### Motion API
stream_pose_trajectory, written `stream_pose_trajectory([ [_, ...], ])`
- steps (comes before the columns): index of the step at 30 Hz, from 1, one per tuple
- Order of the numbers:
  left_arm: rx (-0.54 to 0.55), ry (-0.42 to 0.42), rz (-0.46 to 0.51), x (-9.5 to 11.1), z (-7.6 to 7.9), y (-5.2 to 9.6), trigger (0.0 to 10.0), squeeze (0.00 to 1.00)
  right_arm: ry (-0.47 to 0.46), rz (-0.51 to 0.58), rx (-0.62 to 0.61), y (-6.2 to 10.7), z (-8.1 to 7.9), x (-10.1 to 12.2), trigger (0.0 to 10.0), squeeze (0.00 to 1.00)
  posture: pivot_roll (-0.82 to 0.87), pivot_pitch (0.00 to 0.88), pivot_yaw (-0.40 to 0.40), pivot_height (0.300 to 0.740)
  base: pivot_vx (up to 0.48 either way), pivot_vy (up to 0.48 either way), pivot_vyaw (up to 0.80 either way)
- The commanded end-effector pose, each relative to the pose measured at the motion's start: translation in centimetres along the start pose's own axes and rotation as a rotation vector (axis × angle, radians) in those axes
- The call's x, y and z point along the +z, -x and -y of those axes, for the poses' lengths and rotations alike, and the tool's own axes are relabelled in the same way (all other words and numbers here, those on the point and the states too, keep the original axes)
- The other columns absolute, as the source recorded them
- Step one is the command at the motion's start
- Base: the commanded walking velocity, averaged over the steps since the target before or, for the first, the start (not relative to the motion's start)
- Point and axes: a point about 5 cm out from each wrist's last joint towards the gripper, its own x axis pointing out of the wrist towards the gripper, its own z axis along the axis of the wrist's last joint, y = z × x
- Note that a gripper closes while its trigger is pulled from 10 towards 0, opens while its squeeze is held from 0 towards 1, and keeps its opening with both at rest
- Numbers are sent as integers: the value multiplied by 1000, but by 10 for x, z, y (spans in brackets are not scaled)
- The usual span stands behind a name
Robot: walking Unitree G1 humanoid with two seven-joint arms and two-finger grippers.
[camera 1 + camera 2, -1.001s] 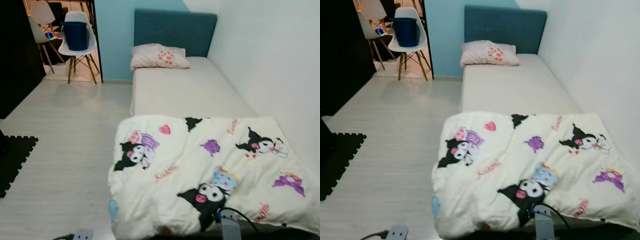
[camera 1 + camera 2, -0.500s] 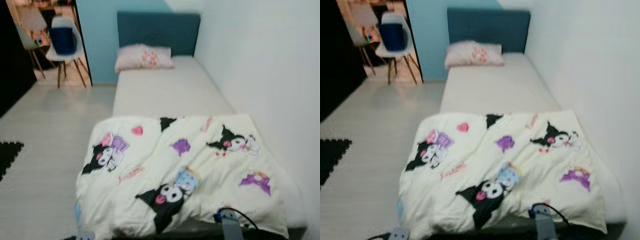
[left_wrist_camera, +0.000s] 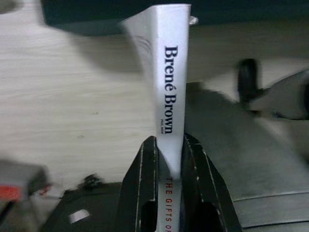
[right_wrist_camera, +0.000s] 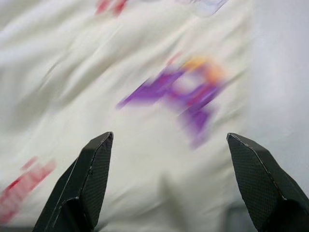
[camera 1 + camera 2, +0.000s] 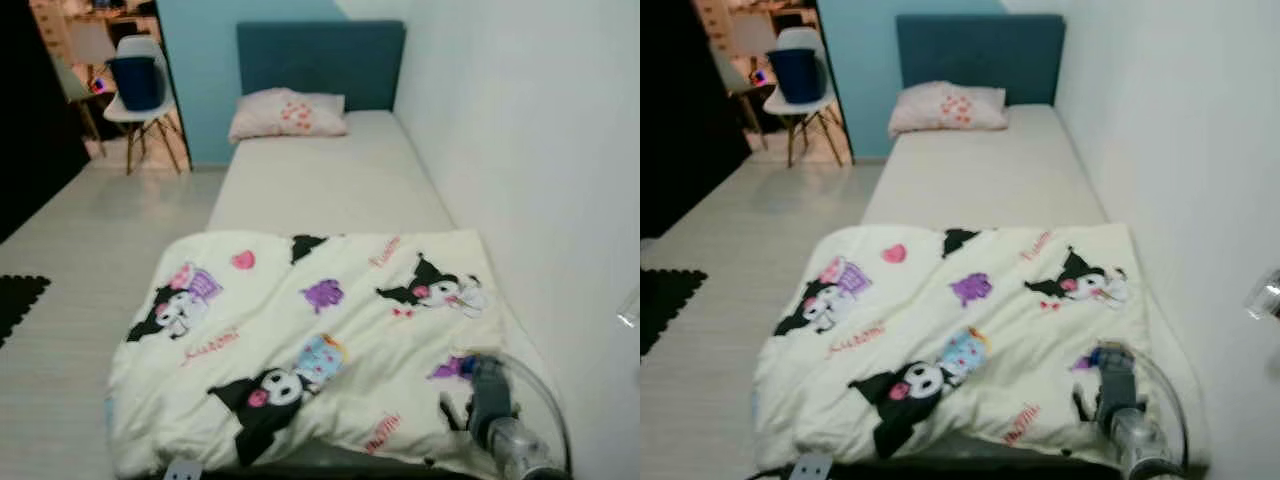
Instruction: Clean up the room
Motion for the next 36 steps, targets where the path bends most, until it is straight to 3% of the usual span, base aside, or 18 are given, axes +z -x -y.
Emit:
stream_pose_trajectory([
  [1, -60, -12, -83, -20, 11, 1, 10000, 0, 0, -46, -3, 1, -6, -12, 10000, 0, -36, 0, -67, 740, 0, 0, 0],
  [2, -78, -10, -93, -25, 17, 1, 10000, 0, 9, -25, -50, -1, 0, -2, 10000, 0, -34, 0, -67, 740, 0, 0, 0],
  [5, -83, -5, -93, -25, 18, 1, 10000, 0, 5, -15, -64, -1, 2, 1, 10000, 0, -34, 0, -67, 740, 0, 0, 0],
  [8, -158, -3, -83, -25, 24, 1, 10000, 0, -41, 3, -89, -3, 5, 8, 10000, 0, -31, 0, -67, 740, 0, 0, 0],
  [13, -300, -172, -62, -21, 26, 3, 10000, 0, -64, 8, -116, -3, 11, 14, 10000, 0, -29, 0, -64, 740, 0, 0, 0],
  [14, -300, -172, -62, -21, 26, 3, 10000, 0, -64, 8, -116, -3, 11, 14, 10000, 0, -29, 0, -64, 740, 0, 0, 0],
  [17, -431, -285, -14, -6, 16, 6, 10000, 0, -89, 10, -135, -3, 16, 17, 10000, 0, -7, 0, -71, 740, 0, 0, 0],
  [20, -480, -313, 6, 0, 13, 8, 10000, 0, -95, 13, -138, -3, 17, 19, 10000, 0, -7, 0, -71, 740, 0, 0, 0],
  [22, -673, -432, 92, 21, 11, 17, 10000, 0, -102, 21, -140, -4, 17, 23, 10000, 0, 3, 0, -74, 740, 0, 0, 0],
  [23, -673, -432, 92, 21, 11, 17, 10000, 0, -102, 21, -140, -4, 17, 23, 10000, 0, 3, 0, -74, 740, 0, 0, 0],
  [24, -810, -497, 151, 34, 13, 27, 10000, 0, -104, 24, -141, -5, 17, 26, 10000, 0, 12, 0, -79, 740, 0, 0, 0],
  [25, -810, -497, 151, 34, 13, 27, 10000, 0, -104, 24, -141, -5, 17, 26, 10000, 0, 12, 0, -79, 740, 0, 0, 0],
  [28, -1105, -677, 332, 68, 29, 73, 10000, 0, -105, 34, -142, -6, 17, 32, 10000, 0, 12, 0, -76, 740, 0, 0, 0],
  [31, -1144, -712, 375, 75, 34, 85, 10000, 0, -106, 36, -142, -6, 17, 33, 10000, 0, 12, 0, -76, 740, 0, 0, 0],
  [33, -1143, -801, 502, 101, 41, 105, 10000, 0, -109, 38, -142, -7, 16, 34, 10000, 0, 9, 0, -71, 740, 0, 0, 0],
  [36, -1096, -839, 582, 118, 43, 112, 10000, 0, -111, 37, -142, -7, 16, 33, 10000, 0, 9, 0, -71, 740, 0, 0, 0],
])
